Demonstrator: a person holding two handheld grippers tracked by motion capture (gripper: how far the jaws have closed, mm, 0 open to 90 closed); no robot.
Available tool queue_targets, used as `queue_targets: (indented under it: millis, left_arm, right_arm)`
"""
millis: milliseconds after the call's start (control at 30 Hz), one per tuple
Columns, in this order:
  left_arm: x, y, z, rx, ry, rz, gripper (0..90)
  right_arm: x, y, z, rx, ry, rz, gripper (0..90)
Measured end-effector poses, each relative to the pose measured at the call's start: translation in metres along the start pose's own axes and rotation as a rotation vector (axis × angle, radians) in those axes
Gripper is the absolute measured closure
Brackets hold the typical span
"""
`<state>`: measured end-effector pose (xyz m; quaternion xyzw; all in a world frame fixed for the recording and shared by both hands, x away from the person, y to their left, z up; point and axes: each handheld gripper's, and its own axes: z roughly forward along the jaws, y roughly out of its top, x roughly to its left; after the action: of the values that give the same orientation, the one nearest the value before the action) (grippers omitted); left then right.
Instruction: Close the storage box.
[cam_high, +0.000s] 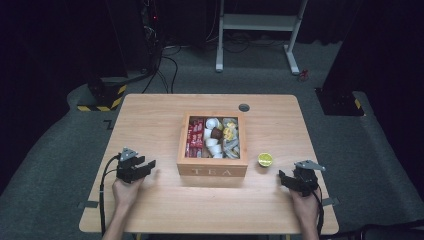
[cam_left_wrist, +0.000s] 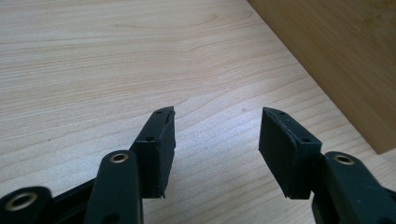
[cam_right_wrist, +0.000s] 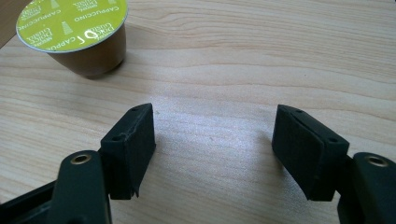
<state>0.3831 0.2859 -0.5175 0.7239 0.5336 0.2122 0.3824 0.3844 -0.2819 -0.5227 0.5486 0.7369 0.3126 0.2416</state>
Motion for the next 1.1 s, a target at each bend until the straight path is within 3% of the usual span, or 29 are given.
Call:
queue_targets:
  millis: [167, 500, 700, 1100]
  left_arm:
    - [-0.004, -0.001, 0.004, 0.015, 0.024, 0.030, 45.3]
    - [-0.008, -0.005, 0.010, 0.040, 0.035, 0.044, 44.5]
    - [-0.013, -0.006, 0.011, 0.040, 0.061, 0.079, 42.8]
    - [-0.017, -0.006, 0.012, 0.044, 0.070, 0.073, 35.7]
  right_arm:
    - [0.000, 0.000, 0.000, 0.000, 0.000, 0.000, 30.1]
    - [0.000, 0.000, 0.000, 0.000, 0.000, 0.000, 30.1]
    - [0.000, 0.000, 0.000, 0.000, 0.000, 0.000, 30.1]
    - [0.000, 0.000, 0.000, 0.001, -0.001, -0.001, 30.0]
